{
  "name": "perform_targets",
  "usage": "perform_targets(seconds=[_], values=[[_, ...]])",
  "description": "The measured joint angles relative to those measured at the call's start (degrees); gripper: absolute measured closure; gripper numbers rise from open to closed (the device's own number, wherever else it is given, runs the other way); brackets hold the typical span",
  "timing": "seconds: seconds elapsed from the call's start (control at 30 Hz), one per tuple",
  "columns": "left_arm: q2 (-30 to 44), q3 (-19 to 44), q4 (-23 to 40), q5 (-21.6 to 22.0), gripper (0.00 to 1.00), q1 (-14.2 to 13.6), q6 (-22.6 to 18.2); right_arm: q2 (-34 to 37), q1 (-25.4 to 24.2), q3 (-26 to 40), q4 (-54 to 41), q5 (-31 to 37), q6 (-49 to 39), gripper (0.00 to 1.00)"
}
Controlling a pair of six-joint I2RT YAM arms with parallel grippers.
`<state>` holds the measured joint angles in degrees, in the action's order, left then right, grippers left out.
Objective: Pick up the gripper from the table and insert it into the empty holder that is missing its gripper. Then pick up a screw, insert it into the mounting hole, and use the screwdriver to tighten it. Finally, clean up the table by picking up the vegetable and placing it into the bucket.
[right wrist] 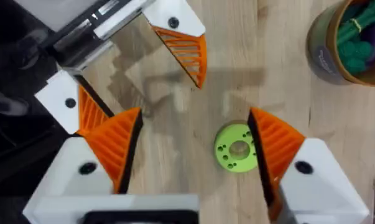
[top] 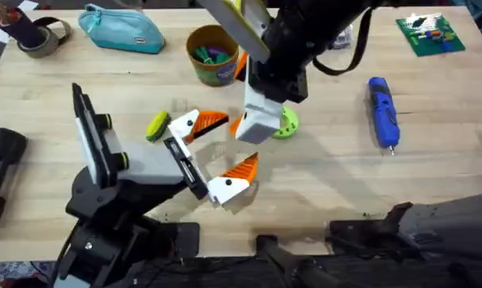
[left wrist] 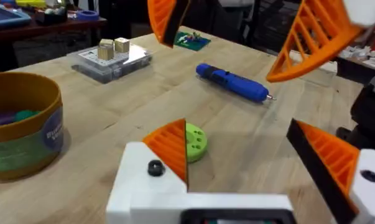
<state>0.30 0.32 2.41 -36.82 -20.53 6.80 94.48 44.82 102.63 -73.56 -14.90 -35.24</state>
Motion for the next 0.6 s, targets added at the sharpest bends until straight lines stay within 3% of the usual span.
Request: perform_targets(seconds=[0.17,0.6], values=[[0.00,-0.02,-4.35,-0.53,0.015,0.00,-0.32,-0.02,0.00,0.00,0.00,0.00,-0.09,0.004],[0.00,0.00,-2.53,-0.70,0.015,0.00,-0.32,-0.02,0.00,0.00,-0.02,0.00,-0.37,0.004]])
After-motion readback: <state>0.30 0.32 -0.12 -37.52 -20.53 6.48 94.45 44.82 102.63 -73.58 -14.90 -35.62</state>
